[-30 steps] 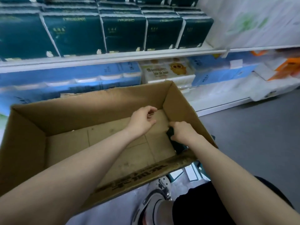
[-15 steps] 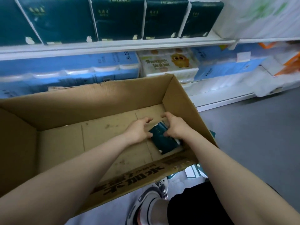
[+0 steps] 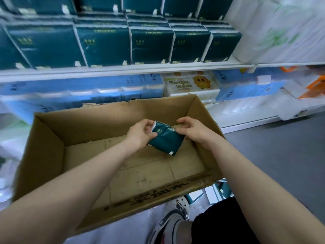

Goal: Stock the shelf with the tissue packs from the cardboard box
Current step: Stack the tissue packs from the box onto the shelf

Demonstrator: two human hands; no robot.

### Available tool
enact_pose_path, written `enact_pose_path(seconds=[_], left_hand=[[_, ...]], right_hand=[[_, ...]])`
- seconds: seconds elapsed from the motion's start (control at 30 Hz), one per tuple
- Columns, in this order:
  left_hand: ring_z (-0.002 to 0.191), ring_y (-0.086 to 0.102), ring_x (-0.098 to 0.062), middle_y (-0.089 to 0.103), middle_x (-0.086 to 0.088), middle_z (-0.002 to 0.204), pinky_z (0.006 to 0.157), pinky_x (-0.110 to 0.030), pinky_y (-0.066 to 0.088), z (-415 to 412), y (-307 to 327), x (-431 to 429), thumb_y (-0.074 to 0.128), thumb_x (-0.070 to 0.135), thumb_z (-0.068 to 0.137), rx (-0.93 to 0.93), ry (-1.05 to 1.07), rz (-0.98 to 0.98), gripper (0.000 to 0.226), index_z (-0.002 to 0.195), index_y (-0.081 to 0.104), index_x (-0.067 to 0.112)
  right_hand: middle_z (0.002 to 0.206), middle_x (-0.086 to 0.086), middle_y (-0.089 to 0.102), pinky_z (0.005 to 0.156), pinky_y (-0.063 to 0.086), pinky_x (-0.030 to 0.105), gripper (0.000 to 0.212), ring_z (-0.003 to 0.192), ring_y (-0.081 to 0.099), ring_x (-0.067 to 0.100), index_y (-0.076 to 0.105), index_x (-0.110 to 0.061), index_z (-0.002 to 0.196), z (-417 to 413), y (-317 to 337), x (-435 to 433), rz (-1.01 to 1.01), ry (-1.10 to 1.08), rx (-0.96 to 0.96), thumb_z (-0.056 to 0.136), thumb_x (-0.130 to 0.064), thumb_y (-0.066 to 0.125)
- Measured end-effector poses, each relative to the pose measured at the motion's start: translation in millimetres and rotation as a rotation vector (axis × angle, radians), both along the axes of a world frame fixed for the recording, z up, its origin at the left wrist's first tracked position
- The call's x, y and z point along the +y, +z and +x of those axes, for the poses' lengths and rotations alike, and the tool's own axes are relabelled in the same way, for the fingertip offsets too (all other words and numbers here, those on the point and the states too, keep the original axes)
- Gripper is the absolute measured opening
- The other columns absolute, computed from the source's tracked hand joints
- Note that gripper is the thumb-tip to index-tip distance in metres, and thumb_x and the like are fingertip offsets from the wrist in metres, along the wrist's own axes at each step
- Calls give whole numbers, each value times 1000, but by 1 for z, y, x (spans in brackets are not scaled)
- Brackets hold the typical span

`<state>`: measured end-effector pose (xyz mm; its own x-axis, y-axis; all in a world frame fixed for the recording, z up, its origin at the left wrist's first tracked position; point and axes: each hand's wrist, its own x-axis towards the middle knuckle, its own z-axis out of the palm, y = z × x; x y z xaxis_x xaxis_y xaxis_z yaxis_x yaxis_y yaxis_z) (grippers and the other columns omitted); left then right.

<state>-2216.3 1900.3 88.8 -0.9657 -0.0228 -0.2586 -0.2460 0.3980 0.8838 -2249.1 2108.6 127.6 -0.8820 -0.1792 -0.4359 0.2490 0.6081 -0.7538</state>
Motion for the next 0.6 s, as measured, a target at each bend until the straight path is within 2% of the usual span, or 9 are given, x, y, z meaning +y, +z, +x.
enact_pose_path(seconds=[0.07,0.17,0.33,0.5,0.6], left_hand=[[99,58,-15,59,4,107,82,-30,54,6,13,-12,68,15,89,40,35,25,35,120,55,22],[102,59,-16,58,3,110,86,-34,54,15,32,-30,68,15,89,90,94,49,38,123,51,21],[98,60,-15,60,1,110,83,-33,53,24,67,-61,69,18,88,189,140,30,31,114,50,17],[99,63,-12,62,6,112,87,-32,52,31,104,-90,70,23,87,341,173,-23,29,110,52,24],[96,61,-12,61,5,106,81,-23,47,33,136,-108,70,22,87,486,188,-62,27,108,53,24]], right_hand=[[118,1,65,79,54,27,42,105,63,16,54,-25,132,5,7,-8,-64,-7,-19,93,-24,69],[112,6,69,88,59,37,42,100,68,20,58,-21,129,11,14,-24,-147,-9,32,90,-16,72],[118,7,66,74,60,27,45,95,71,20,55,-19,131,20,39,-55,-201,4,198,90,-16,72],[119,1,68,84,59,37,33,107,66,22,58,-30,120,20,74,-79,-207,43,411,90,-25,72],[115,3,69,78,60,33,36,100,69,18,57,-25,122,20,106,-99,-251,54,521,90,-22,72]])
